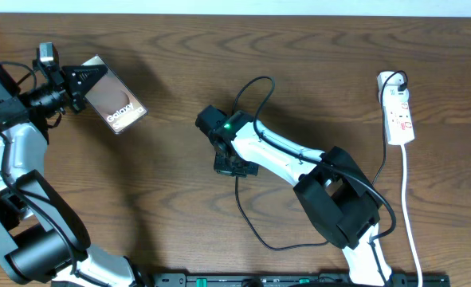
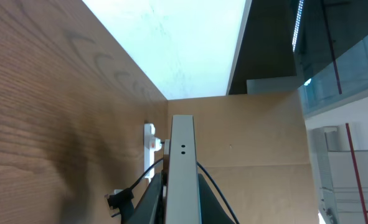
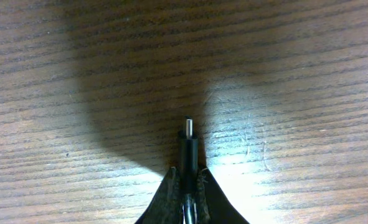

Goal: Plug charger to phone and switch on socket
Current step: 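Close the right gripper on the USB-C plug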

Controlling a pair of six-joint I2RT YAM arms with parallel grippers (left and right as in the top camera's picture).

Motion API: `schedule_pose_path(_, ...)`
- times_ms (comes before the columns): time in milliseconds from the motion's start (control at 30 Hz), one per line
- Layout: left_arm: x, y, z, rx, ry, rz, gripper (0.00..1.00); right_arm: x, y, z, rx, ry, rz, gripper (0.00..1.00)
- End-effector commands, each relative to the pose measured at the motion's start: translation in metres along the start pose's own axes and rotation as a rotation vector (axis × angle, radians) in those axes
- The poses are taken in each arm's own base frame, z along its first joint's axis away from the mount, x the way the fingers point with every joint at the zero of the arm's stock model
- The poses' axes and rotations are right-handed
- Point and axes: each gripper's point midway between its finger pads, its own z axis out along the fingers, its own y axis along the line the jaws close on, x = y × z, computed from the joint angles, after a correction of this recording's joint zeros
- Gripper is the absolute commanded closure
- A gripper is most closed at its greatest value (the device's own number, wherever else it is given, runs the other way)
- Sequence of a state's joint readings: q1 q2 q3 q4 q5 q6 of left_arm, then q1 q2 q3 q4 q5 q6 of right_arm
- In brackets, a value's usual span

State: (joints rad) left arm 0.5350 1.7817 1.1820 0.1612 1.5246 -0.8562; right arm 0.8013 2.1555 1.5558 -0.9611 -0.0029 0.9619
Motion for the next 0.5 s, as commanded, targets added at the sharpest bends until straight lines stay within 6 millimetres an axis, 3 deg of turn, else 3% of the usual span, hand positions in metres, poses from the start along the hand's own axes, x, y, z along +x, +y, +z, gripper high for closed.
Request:
schedule_pose_path(0, 0.0078, -0.0138, -0.0014, 0.030, 0.034, 0.035, 0.93, -0.0026, -0.0052, 0.0118, 0.029, -0.004, 0.015, 0.96)
schedule_pose_path(467, 0.0078, -0.0138, -0.0014, 0.030, 0.034, 0.035, 0.93, -0.0077, -0.0109, 0.0118, 0.014, 0.029, 0.047, 0.99)
